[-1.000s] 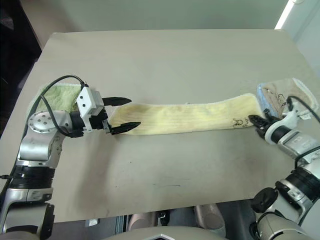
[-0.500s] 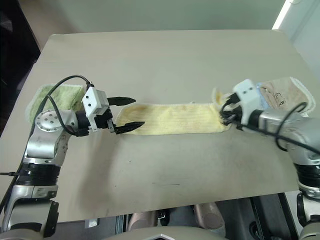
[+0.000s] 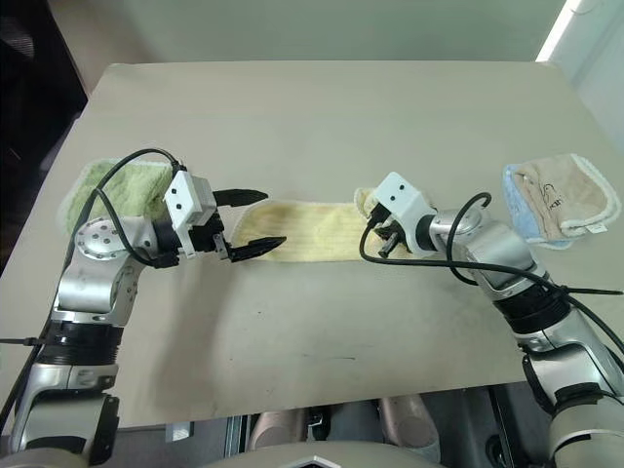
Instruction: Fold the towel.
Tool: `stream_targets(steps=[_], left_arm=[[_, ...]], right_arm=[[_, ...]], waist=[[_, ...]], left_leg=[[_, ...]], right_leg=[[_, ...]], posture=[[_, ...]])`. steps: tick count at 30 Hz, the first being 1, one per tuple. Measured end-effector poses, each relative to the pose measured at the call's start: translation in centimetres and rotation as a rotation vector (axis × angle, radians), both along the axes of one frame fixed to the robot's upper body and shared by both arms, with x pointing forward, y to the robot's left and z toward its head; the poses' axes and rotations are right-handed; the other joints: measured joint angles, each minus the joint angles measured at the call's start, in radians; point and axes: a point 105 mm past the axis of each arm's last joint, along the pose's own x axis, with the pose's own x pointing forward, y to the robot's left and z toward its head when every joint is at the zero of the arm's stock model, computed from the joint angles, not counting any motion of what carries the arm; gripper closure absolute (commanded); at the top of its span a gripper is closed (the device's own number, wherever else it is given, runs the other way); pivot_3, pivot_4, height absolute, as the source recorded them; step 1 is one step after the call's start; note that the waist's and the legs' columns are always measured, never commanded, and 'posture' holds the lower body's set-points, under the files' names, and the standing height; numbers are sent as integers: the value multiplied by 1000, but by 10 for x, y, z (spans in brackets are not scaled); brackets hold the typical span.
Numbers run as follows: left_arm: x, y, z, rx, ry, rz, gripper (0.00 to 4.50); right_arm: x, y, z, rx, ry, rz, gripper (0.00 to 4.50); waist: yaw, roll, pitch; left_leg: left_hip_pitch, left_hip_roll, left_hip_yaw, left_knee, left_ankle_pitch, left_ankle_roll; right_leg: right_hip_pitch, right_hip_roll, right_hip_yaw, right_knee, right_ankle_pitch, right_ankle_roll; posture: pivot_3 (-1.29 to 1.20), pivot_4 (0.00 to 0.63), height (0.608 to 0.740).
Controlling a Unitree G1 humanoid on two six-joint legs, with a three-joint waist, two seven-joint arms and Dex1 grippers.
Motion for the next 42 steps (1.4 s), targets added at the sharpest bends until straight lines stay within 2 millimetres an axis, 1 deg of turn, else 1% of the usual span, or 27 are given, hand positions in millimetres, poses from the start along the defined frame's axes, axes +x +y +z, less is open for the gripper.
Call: stream_targets(steps=[5,7,9,12,15,20,22,23,24,26,27,29,32,33,36,40,42], left_arm=[[-1,1,-1,2,5,4,0],[-2,1,-2,2,9,5,0],[-3,2,-4,0,16,9,0],[-4,5,-4,-22,31,24,0],[-5,10,-2,-62,41,55,0],[-5,9,-1,-69,43,64,0],[-7,12,-1,-104,66,86,0],[-15,18,0,-207,99,132,0],[-21,19,-1,-297,145,163,0],[-36,28,-9,-433,257,241,0],[-40,33,-12,-457,287,276,0],[-53,42,-12,-498,308,342,0],[-66,47,-7,-565,315,402,0],[-68,47,-5,-580,316,412,0],[-75,48,-2,-645,328,453,0],[-87,50,-18,-724,418,544,0],[-93,50,-28,-736,467,591,0]], right_arm=[[0,-2,18,97,2,-1,1722],[-5,-1,29,145,-12,22,1056],[-15,0,37,191,-20,64,406],[-27,-6,43,216,-35,92,406],[-27,-14,47,223,-60,76,406],[-27,-14,52,232,-83,81,406],[-24,-12,52,243,-93,83,792],[-12,-10,52,276,-122,64,1019],[1,-14,46,283,-141,20,1350],[24,-26,25,268,-142,-71,2073],[29,-29,16,258,-134,-93,2385],[37,-30,3,252,-127,-108,3144],[42,-27,-2,254,-139,-100,4246],[43,-27,-2,252,-146,-96,4481],[43,-24,-5,237,-156,-69,4481],[39,-24,-18,185,-148,-45,4481],[39,-22,-20,171,-156,-36,4481]], waist=[[1,0,0],[0,0,0],[0,0,0],[1,0,0],[1,0,0],[0,0,0],[-1,0,0],[-14,-2,-2],[-19,-3,-2],[-24,-3,-2],[-23,-2,-1],[-21,-2,-1],[-13,-2,-1],[-10,-2,-1],[-10,-2,-1],[-10,-2,-1],[-10,-2,-1]], left_leg=[[0,0,0,-1,0,0],[0,0,0,-1,0,0],[0,0,0,-1,0,-1],[0,0,0,-1,1,-1],[0,0,0,0,1,-2],[1,0,0,0,1,-2],[1,0,0,0,1,-2],[3,0,1,0,1,-2],[5,0,1,0,1,-2],[5,0,1,-1,2,-3],[5,0,1,-1,2,-3],[5,0,1,-3,2,-4],[5,0,0,-4,4,-6],[6,0,0,-4,4,-6],[7,0,1,-3,4,-7],[10,0,0,-3,4,-9],[10,0,0,-4,4,-9]], right_leg=[[0,0,0,0,-1,-1],[1,0,0,0,-2,-3],[1,0,0,0,-4,-5],[2,0,0,0,-5,-4],[2,0,1,0,-6,-6],[2,0,1,0,-4,-8],[2,0,1,0,-4,-8],[3,0,1,-1,-3,-7],[5,0,1,-1,-3,-7],[5,0,1,-2,-3,-7],[4,0,1,-1,-4,-7],[3,0,0,0,-5,-9],[4,0,0,0,-5,-10],[5,0,0,0,-5,-11],[7,0,1,-1,-4,-12],[9,0,1,-1,-4,-13],[10,0,1,-1,-3,-13]], posture=[[0,150,739],[0,150,739],[0,150,739],[0,150,739],[0,150,739],[0,150,739],[0,150,739],[0,150,739],[0,150,739],[0,150,739],[0,150,739],[0,150,739],[0,150,739],[0,150,739],[0,150,739],[0,150,739],[0,150,739]])
